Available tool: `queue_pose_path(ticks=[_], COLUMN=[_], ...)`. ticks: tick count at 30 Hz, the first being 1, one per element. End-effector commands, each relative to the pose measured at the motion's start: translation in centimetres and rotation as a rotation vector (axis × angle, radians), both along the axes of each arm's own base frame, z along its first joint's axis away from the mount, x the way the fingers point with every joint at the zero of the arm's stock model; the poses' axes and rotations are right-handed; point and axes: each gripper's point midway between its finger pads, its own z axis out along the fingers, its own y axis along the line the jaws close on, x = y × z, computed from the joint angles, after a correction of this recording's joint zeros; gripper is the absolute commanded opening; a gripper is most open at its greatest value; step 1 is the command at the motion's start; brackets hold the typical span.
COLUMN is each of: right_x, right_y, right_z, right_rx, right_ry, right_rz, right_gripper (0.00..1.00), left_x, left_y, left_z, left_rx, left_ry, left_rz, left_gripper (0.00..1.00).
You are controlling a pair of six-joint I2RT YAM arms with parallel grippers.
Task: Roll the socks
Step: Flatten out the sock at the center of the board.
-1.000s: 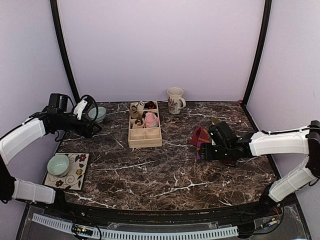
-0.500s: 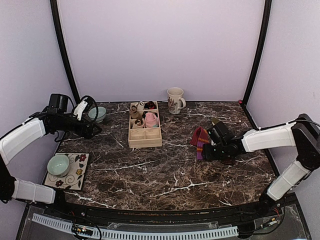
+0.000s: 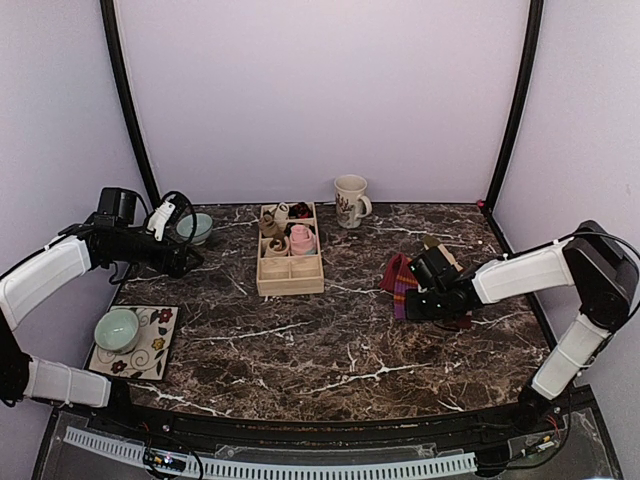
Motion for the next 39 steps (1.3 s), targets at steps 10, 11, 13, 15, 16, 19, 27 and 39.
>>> queue_pose_path(ticks=[10, 11, 13, 15, 16, 19, 27, 39], right_x=[1.9, 2.3, 3.3, 4.2, 4.7, 6.7, 13.8, 11.7], right_y=[7.3, 8.0, 9.2, 10.0, 10.3, 10.8, 9.9, 13.1], right_z=[9.3, 10.8, 13.7, 16.2, 17.6, 20.1, 27.5, 28.8], right_rx=[0.09, 0.11, 0.146, 0.18, 0.196, 0.226, 0.254, 0.27], right_ry=[-0.088, -0.106, -0.148, -0.193, -0.215, -0.252, -0.402, -0.437], right_rz=[0.153, 0.167, 0.175, 0.186, 0.19, 0.19, 0.139, 0.187], right_gripper=[0.0, 0.0, 0.0, 0.0, 0.0, 0.0, 0.0, 0.0], left_x=[0.1, 0.2, 0.2, 0.1, 0.1, 0.1, 0.2, 0.0], left_y=[-0.3, -0.3, -0.2, -0.2, -0.2, -0.2, -0.2, -0.2], left_z=[0.9, 0.9, 0.8, 0.7, 0.6, 0.5, 1.0, 1.7], left_rx=[-0.013, -0.012, -0.009, -0.006, -0.005, -0.004, 0.0, -0.005], left_ry=[-0.01, -0.009, -0.004, -0.002, -0.002, 0.002, -0.006, -0.005], left_rz=[-0.003, -0.001, 0.0, -0.001, -0.002, -0.001, -0.001, -0.001], left_gripper=[0.99, 0.99, 0.99, 0.99, 0.99, 0.99, 0.99, 0.99])
